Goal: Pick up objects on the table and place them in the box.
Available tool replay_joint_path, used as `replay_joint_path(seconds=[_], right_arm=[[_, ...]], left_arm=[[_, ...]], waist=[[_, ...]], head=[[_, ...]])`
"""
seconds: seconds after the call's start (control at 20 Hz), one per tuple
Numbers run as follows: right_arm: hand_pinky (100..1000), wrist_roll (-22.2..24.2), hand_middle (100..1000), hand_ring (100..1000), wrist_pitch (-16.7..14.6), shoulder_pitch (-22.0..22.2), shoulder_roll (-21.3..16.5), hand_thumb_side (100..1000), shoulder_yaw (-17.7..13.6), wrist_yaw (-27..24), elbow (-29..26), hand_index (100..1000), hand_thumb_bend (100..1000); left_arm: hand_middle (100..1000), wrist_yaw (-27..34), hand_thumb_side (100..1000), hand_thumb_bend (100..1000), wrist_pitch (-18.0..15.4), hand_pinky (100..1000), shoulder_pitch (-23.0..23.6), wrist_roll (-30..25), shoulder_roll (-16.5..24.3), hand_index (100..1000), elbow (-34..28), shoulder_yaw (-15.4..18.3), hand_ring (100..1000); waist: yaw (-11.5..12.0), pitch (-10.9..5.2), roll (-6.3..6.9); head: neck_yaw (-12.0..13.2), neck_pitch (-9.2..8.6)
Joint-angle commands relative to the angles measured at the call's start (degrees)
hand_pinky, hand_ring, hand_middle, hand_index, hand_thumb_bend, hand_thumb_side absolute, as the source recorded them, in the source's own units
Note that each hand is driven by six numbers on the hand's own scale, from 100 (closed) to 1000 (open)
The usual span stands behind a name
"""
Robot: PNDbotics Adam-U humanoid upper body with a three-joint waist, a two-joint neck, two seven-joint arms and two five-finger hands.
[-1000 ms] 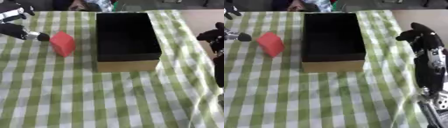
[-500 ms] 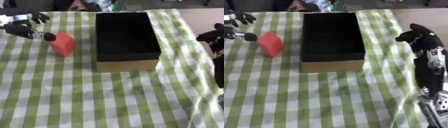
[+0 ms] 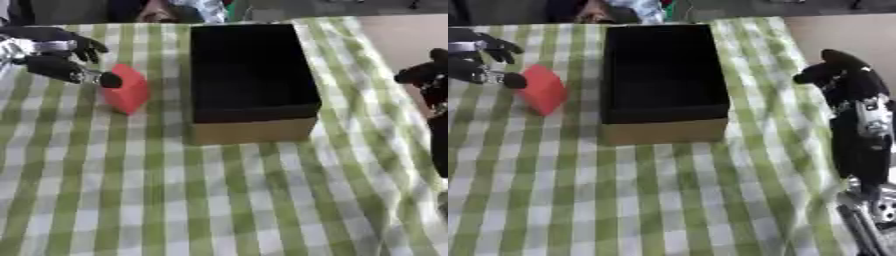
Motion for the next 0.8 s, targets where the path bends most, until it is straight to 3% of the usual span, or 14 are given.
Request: replay_joint_path(seconds=[0.05,0.8], right_arm=[[840,0.0,620,668,0.4,-0.7,-0.5,885,-0.3,-0.2,-1.0,813,100],[843,0.6,607,666,1.4,-0.9,0.1,883,-0.1,-0.6,-1.0,793,100]], left_arm=[[808,-2.6,1000,1000,0.3,745,-1.6,0.5,0.1,1000,1.2,0.3,874],[771,-14.3,1000,1000,0.1,684,-2.5,5.5,-2.5,1000,7.6,0.6,851]], waist=[[-0.2,-1.22,1.02],[-0.3,-1.17,1.75]], head=[[0.4,0.41],[1.0,1.27]])
